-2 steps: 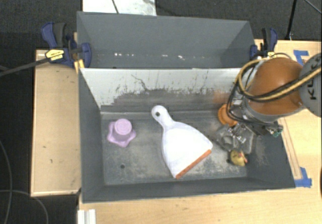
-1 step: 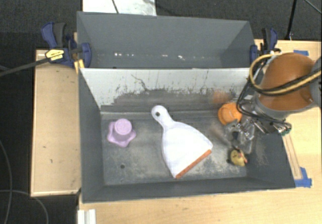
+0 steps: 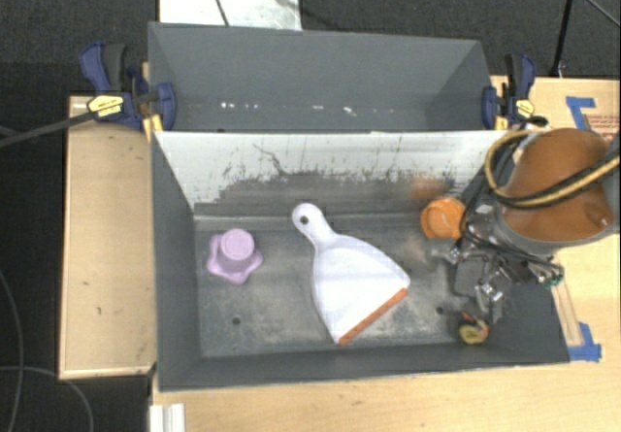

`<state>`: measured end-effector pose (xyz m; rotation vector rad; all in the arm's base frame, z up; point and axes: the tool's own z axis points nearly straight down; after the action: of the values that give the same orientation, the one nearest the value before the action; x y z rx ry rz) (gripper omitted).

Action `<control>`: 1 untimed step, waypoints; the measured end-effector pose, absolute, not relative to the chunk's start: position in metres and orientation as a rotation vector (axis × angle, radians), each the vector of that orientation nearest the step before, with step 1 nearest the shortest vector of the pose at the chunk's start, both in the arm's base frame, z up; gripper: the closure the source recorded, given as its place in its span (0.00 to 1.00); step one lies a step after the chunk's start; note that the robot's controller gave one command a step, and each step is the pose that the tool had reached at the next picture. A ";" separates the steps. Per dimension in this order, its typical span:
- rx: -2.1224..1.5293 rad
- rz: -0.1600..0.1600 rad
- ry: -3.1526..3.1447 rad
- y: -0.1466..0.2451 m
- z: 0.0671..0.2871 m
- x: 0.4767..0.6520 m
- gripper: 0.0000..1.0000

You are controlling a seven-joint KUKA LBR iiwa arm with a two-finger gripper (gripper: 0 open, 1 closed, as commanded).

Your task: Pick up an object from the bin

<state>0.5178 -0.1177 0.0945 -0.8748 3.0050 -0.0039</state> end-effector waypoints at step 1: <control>-0.876 -0.004 3.005 -0.118 0.094 0.517 0.00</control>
Offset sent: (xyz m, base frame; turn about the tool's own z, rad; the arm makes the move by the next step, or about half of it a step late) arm -0.0349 -0.0309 -0.0245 -0.1327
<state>0.5175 -0.1179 0.0944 -0.8758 3.0055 -0.0042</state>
